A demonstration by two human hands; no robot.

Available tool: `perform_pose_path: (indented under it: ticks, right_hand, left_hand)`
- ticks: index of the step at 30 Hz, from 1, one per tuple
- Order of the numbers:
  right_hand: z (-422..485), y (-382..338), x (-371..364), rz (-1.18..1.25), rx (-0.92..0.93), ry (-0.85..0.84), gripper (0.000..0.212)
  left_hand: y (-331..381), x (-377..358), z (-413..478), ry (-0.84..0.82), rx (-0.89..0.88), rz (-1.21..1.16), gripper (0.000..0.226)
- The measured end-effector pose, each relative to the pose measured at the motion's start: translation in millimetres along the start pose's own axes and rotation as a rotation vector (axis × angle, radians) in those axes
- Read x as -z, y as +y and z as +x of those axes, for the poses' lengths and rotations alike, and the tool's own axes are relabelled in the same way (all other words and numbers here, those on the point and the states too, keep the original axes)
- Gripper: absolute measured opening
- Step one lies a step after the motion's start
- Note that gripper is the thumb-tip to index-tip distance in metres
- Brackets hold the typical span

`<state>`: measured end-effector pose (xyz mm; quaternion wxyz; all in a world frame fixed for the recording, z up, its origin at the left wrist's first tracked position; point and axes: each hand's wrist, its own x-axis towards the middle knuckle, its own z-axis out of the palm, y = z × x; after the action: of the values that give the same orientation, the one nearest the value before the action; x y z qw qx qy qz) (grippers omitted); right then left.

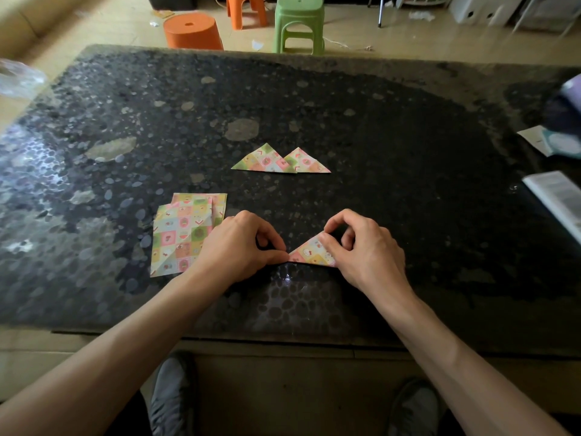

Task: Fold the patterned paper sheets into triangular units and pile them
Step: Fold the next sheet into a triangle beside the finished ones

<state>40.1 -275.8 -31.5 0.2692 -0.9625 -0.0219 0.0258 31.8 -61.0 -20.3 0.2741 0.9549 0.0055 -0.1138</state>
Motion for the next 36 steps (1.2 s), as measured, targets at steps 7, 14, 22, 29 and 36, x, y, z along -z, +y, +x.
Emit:
perform_pose_path:
  ticks: [7,14,22,29,36]
  right_hand:
    - [-0.5,-0.9,0.1,0.000,0.004,-0.006,0.015]
    - [-5.5,0.5,-5.4,-0.013,0.123,0.095,0.015]
    - [-11.6,-0.7,-13.4,-0.081,0.381,0.120,0.010]
    - [-14.2,-6.2,-18.1,-0.003,0.247,0.051,0.030]
    - [-16.4,-4.9,-22.4,-0.020,0.244,0.073,0.031]
  left_hand:
    - [2.0,1.8,0.4,-0.027,0.018,0.002,0.014]
    - [5.1,4.8,3.0,-0.062,0.034,0.033,0.018]
    - [5.2,4.8,3.9,-0.070,0.037,0.044,0.018]
    - [5.5,5.4,3.6,-0.066,0.036,0.049,0.020]
    - [4.2,4.6,4.3,-0.076,0.040,0.043,0.019]
